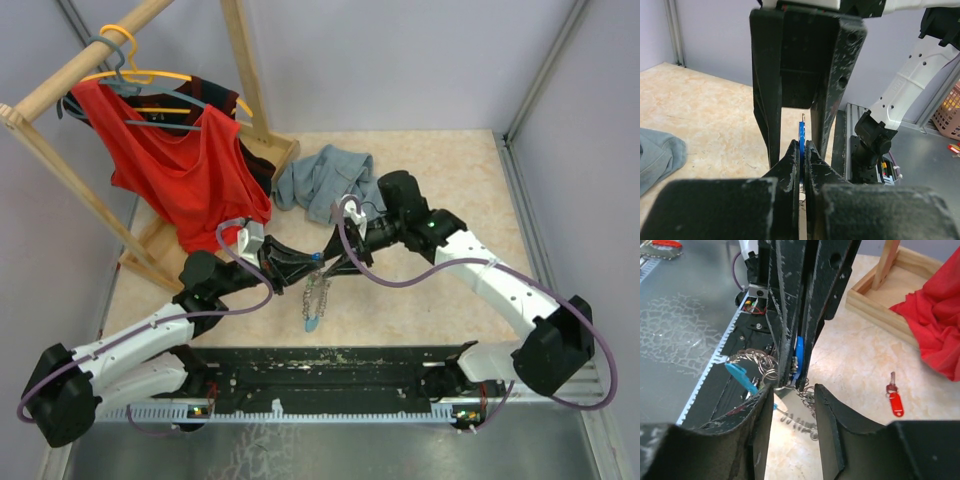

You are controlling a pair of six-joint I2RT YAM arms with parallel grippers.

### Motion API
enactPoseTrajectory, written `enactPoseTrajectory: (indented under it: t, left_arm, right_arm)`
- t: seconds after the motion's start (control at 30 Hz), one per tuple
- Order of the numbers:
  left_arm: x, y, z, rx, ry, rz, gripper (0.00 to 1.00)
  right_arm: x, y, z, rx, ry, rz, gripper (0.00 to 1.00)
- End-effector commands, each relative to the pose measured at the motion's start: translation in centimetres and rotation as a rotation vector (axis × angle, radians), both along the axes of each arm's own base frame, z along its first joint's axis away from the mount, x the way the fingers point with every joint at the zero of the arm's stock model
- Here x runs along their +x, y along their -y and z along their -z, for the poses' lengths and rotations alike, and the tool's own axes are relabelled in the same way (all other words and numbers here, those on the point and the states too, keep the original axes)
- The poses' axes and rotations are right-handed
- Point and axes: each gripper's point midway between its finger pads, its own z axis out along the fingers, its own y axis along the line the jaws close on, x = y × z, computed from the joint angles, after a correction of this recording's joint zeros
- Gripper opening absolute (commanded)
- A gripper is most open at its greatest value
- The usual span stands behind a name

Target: Remove the keys from the keyring

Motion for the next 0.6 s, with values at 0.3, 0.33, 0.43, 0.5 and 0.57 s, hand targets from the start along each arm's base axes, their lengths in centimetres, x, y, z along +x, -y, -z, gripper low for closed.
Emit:
enactPoseTrajectory:
  t: [0.3, 0.33, 0.43, 0.5, 0.57]
  left_arm:
    - [-1.0, 0.3, -3.7, -0.046, 0.138, 0.066, 0.00]
    - [-1.1, 0.3, -3.8, -0.044, 0.142, 0.075, 0.00]
    - [-1.4, 0.3, -3.9, -0.034, 0.156, 0.107, 0.00]
    - [-1.6, 0.4, -3.8, -0.027, 0.160, 0.123, 0.00]
    - [-1.7, 0.5, -3.8, -0.021, 0.160, 0.137, 0.00]
  right_arm:
    - [1.2, 1.6, -2.2, 0.037, 0.276, -0.071, 0.50]
    - [1.2, 1.6, -2.1, 0.041, 0.289, -0.079, 0.50]
    - [0.8, 1.5, -2.2, 0.068, 0.319, -0.114, 0.49]
    - [0.5, 1.5, -2.5, 0.092, 0.318, -0.132, 0.49]
    - [-0.1, 1.5, -2.9, 0.115, 0.310, -0.150, 0.48]
